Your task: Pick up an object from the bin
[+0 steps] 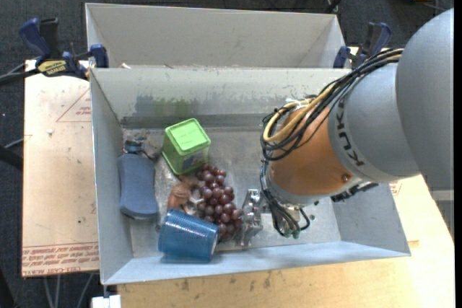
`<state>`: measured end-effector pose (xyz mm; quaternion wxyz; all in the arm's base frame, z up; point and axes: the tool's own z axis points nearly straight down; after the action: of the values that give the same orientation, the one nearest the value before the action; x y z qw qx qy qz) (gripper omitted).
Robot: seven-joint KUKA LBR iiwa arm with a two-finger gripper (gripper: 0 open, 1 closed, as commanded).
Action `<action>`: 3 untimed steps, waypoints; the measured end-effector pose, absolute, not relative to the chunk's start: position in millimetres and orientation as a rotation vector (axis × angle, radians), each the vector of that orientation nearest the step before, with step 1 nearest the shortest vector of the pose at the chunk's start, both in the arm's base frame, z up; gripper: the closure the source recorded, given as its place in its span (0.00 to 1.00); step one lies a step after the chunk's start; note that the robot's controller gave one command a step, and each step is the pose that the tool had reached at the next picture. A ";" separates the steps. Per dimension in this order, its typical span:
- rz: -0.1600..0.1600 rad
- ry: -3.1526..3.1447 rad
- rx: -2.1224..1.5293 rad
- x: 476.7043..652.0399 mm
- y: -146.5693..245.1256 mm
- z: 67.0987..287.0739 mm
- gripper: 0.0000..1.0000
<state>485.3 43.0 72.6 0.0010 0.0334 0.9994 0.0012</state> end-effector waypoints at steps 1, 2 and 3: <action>0.004 3.128 0.104 487.4 43.0 72.9 0.00; 0.004 3.128 0.104 487.3 42.9 72.9 0.00; -0.003 3.129 -0.091 491.7 51.8 72.9 0.00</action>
Offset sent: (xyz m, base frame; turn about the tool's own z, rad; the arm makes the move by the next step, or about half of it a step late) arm 0.0000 0.0000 0.0000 0.0000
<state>491.7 51.8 72.9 0.0054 -0.0290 0.9996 -0.0010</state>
